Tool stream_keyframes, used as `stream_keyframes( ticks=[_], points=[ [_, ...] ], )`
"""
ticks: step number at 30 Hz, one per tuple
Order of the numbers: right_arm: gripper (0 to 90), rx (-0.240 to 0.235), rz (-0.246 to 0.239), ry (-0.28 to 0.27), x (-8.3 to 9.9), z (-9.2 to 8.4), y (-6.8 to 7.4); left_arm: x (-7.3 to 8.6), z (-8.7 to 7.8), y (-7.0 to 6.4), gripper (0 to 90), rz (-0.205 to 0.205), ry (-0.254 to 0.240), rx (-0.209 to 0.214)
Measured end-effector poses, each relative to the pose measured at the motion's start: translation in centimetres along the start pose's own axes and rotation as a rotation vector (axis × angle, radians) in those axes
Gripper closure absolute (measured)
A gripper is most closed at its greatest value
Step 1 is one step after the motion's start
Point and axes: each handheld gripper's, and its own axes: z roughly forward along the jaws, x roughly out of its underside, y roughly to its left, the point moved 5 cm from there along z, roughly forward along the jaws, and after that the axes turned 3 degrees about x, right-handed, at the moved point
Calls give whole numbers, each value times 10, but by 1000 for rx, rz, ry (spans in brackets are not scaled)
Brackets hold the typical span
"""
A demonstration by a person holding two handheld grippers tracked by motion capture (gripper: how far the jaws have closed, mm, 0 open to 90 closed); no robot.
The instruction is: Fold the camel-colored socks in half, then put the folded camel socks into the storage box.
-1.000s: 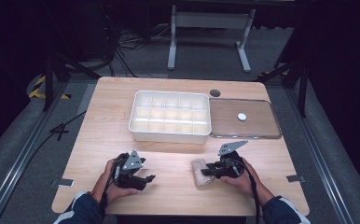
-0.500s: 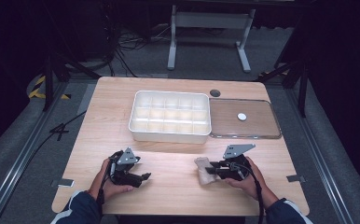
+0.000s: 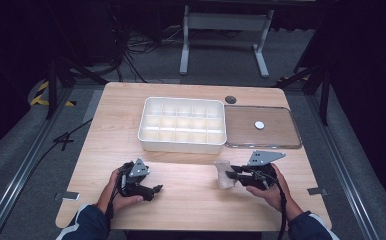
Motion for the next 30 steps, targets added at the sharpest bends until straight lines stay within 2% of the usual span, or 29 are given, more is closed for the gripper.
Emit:
stream_keyframes(
  ticks=[4,10,20,30],
  points=[
    [752,24,-14,-22,-4,-6,-4,0,0,-1,134,-23,1,-13],
    [752,41,-25,-37,-8,-11,-8,0,1,-1,132,-21,4,-10],
    [752,85,-14,-79,-11,-21,-16,0,0,0,131,-9,5,-3],
    [752,107,-10,-114,-15,-29,-20,0,1,1,130,1,7,5]
  ],
)
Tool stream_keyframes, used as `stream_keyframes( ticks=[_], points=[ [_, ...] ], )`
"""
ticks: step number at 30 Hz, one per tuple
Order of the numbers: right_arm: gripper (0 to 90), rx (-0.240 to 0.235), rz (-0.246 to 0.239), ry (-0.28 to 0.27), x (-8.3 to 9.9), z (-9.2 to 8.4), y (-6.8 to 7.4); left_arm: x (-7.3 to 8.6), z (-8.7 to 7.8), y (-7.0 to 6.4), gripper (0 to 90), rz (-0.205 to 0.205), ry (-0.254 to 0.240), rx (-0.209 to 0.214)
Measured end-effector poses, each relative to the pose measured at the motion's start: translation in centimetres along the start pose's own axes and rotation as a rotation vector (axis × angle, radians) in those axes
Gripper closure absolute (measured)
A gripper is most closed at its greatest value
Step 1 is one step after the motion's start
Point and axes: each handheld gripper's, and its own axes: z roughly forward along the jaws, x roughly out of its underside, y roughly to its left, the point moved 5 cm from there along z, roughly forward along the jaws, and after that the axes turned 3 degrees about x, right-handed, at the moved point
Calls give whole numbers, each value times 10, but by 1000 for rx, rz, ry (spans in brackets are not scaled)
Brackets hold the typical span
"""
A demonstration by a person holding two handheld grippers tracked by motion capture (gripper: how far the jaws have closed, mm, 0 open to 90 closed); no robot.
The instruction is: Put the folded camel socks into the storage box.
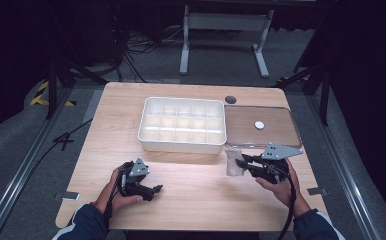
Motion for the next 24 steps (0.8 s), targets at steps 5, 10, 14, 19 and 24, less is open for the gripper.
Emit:
stream_keyframes(
  ticks=[5,10,14,19,24],
  points=[
    [752,19,8,-11,-1,-4,-3,0,0,0,130,0,0,0],
    [752,41,12,-28,-3,-11,-4,0,0,0,128,4,3,7],
    [752,58,10,-45,-4,-15,-7,-1,1,0,122,3,-1,14],
    [752,61,5,-57,-7,-17,-8,-1,1,0,122,3,-1,13],
    [752,61,-2,-75,-20,-14,-6,-1,2,0,119,3,-1,14]
  ],
)
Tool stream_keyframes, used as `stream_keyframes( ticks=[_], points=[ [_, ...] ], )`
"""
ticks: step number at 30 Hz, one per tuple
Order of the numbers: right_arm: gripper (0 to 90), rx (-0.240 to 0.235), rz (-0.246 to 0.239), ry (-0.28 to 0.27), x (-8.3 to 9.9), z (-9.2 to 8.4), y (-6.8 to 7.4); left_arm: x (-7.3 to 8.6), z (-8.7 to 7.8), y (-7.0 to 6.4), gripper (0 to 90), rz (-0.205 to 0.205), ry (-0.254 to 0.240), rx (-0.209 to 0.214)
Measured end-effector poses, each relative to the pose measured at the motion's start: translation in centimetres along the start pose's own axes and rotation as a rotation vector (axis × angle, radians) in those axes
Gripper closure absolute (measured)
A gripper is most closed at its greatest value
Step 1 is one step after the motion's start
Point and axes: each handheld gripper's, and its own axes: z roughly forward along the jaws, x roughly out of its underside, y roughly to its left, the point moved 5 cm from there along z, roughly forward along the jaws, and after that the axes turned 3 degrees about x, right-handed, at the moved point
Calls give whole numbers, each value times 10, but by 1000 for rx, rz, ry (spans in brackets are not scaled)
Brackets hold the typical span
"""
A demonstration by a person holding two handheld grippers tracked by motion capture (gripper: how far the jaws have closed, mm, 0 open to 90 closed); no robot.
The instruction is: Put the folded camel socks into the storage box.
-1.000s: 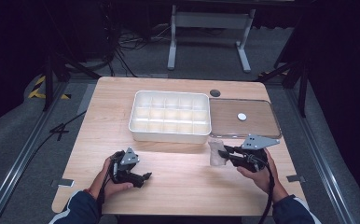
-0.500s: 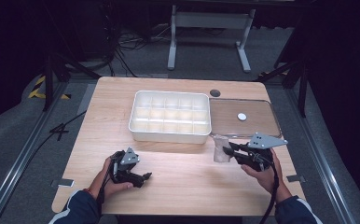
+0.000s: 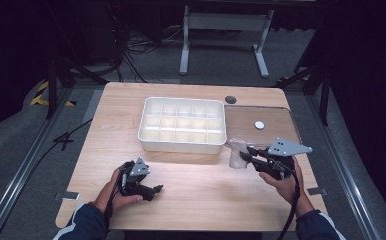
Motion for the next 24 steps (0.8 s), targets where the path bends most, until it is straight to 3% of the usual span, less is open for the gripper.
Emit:
stream_keyframes(
  ticks=[24],
  points=[
    [752,19,-69,-14,-49,21,-9,0,0,0,117,-9,-1,-10]
  ],
)
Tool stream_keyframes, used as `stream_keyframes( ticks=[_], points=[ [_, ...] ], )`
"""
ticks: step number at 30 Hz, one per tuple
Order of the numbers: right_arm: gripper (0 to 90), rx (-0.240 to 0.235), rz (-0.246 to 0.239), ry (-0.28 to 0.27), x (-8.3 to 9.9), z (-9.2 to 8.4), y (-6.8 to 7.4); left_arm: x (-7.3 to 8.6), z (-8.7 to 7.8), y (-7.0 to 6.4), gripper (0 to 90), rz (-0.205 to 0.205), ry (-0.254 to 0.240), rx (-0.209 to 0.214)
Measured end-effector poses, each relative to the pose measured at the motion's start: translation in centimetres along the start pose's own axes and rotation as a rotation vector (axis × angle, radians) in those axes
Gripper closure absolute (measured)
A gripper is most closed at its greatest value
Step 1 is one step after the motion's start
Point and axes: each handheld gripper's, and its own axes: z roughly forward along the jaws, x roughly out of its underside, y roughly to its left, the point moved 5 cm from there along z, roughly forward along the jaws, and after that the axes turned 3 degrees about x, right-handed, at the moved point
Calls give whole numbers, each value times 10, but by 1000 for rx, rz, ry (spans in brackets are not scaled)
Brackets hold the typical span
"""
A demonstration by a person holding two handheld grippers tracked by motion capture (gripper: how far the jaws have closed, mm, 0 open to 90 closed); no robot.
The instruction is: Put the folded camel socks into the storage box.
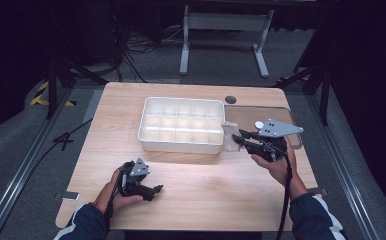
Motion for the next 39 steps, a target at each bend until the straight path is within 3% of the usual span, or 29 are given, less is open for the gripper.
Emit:
stream_keyframes(
  ticks=[19,39],
  points=[
    [752,19,20,10,-7,24,-16,0,0,0,116,-3,0,-3],
    [752,61,-13,65,-17,58,-25,0,-1,0,116,-2,1,-12]
  ],
)
